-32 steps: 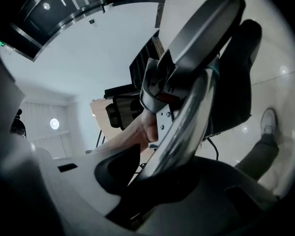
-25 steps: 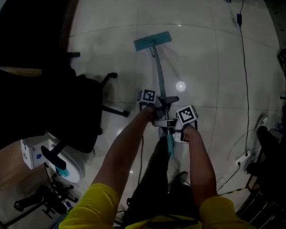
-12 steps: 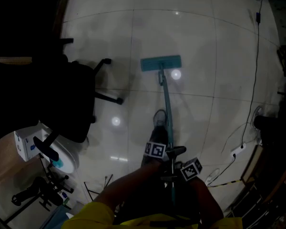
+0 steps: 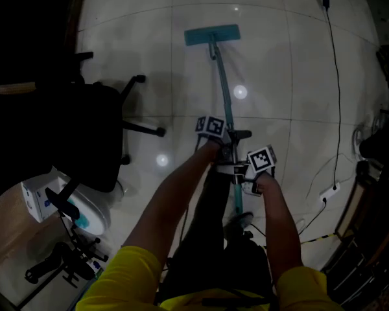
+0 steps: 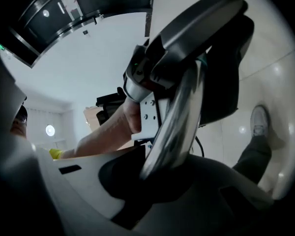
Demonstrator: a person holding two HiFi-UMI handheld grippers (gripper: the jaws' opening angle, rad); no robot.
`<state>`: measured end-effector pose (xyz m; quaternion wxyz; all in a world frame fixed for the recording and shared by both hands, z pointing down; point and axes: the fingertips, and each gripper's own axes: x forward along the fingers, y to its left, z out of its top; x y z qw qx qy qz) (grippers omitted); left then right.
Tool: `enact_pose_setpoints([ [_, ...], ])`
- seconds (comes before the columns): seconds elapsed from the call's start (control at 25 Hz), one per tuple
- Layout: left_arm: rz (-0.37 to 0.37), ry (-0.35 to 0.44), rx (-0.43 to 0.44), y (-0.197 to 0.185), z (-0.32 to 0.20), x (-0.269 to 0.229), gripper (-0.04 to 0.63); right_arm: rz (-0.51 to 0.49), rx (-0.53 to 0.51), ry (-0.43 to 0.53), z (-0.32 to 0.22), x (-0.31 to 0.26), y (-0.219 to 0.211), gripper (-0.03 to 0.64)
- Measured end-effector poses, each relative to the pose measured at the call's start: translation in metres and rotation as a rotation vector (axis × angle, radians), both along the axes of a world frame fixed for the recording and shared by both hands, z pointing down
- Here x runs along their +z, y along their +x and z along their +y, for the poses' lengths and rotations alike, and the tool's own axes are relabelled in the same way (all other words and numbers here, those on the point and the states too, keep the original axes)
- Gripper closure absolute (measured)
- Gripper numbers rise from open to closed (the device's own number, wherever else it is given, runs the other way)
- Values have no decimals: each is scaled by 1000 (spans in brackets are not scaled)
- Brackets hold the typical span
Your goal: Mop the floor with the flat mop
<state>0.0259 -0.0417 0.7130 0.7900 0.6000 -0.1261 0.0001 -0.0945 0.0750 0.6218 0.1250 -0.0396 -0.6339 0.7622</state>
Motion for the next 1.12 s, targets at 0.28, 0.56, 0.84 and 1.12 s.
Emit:
enact_pose_setpoints([
  [0.28,39,-22,36,27,61,-23,515,-113,112,-108,58,-35,11,566],
  [0.56,128,-250,15,110,310,-120,541,-12,-38,-270,289,-142,97,561],
  [0.84,106,-157,12,112,247,-96,509,-93,-13,-119,229,-112,101,531],
  [1.12,-20,10,75,71,106,-7,509,-39,81,-7,96,-9,60,575],
])
